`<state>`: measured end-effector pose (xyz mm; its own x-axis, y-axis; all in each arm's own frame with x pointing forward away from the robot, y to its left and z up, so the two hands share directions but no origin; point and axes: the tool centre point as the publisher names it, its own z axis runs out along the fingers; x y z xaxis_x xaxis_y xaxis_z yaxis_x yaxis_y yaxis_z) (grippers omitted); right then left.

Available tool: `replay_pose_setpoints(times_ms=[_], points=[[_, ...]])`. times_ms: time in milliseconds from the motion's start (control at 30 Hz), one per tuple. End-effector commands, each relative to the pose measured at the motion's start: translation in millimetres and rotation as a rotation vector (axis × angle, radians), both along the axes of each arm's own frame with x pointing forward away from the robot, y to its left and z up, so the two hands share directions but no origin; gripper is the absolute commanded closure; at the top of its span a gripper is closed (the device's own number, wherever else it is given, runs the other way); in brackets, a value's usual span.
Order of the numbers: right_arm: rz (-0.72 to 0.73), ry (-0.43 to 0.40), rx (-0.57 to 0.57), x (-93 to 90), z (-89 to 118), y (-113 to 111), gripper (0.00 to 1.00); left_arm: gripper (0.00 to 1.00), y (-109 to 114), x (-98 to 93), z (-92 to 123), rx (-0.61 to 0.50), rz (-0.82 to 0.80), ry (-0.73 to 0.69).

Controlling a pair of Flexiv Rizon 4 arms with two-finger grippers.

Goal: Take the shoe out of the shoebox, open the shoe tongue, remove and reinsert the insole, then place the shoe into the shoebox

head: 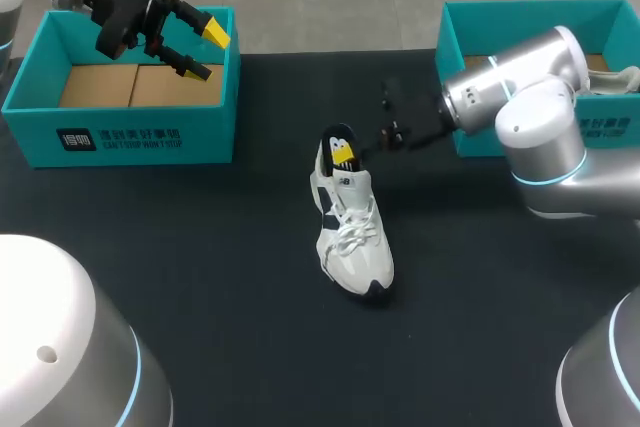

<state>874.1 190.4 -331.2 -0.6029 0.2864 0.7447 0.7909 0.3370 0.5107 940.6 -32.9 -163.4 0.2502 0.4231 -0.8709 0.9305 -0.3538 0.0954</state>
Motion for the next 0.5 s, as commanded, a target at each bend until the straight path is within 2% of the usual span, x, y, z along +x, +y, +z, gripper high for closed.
replay_pose_setpoints(times_ms=[33,267,367,400,467,500], points=[[-0.011,0.01,-0.016,-4.9,1.1,-3.6,0.6,0.0,0.4,0.5,0.2,0.002,-0.002,-0.001],[-0.016,0.03,-0.037,-12.9,-5.8,-5.2,0.56,0.0,0.4,0.5,0.2,0.002,-0.002,-0.001],[-0.022,0.033,-0.048,-13.5,-8.0,-6.1,0.59,0.0,0.4,0.5,0.2,0.002,-0.002,-0.001],[-0.025,0.034,-0.048,-13.2,-8.2,-6.2,0.64,0.0,0.4,0.5,0.2,0.002,-0.002,-0.001],[-0.029,0.036,-0.055,-11.0,-7.9,-6.9,0.85,0.0,0.4,0.5,0.2,0.002,-0.002,-0.001],[-0.03,0.035,-0.056,-9.2,-6.7,-7.3,1.0,0.0,0.4,0.5,0.2,0.002,-0.002,-0.001]])
